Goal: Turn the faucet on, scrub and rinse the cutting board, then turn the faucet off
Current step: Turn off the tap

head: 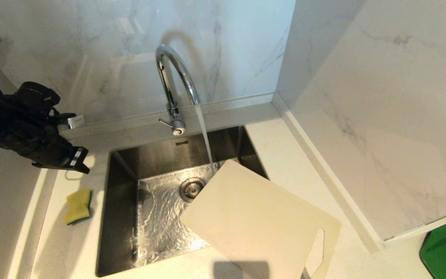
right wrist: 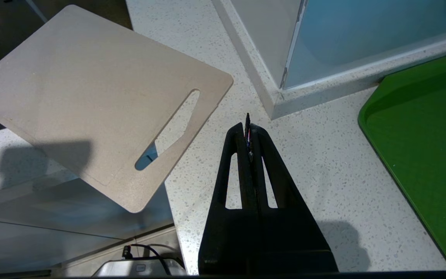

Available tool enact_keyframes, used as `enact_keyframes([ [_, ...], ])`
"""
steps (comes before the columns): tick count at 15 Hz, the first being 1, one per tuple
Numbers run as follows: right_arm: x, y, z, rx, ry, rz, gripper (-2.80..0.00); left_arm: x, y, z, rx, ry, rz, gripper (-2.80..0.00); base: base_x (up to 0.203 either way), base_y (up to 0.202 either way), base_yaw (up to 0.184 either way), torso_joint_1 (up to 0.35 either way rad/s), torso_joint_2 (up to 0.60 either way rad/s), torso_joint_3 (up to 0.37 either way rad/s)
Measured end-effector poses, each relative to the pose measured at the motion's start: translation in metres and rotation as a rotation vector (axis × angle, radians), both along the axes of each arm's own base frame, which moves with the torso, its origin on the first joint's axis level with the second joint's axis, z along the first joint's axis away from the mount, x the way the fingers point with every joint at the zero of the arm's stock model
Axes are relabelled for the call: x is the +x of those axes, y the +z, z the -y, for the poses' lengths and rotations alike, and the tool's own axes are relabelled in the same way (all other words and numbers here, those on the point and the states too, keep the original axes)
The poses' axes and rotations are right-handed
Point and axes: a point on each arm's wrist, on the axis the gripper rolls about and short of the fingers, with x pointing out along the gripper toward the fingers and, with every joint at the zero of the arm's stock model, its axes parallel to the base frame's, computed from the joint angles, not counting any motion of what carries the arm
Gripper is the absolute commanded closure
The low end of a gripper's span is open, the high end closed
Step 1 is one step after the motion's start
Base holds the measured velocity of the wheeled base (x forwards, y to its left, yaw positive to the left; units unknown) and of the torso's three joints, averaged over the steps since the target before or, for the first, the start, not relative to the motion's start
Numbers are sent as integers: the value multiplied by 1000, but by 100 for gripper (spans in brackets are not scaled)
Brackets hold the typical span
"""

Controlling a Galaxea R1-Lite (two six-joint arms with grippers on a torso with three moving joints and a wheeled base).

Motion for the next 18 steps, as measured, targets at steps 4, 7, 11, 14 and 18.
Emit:
enact_keyframes([
  [4,0,0,0,0,0,0,0,11,12,16,14,-82,49,0,0,0,0,0,0,0],
  [7,0,0,0,0,0,0,0,27,12,31,-35,-76,68,0,0,0,0,0,0,0],
  [11,0,0,0,0,0,0,0,47,-1,52,-105,-126,75,0,0,0,0,0,0,0],
  [14,0,0,0,0,0,0,0,58,-11,67,-115,-153,107,0,0,0,0,0,0,0],
  [18,0,0,0,0,0,0,0,74,-16,87,-160,-157,208,0,0,0,0,0,0,0],
])
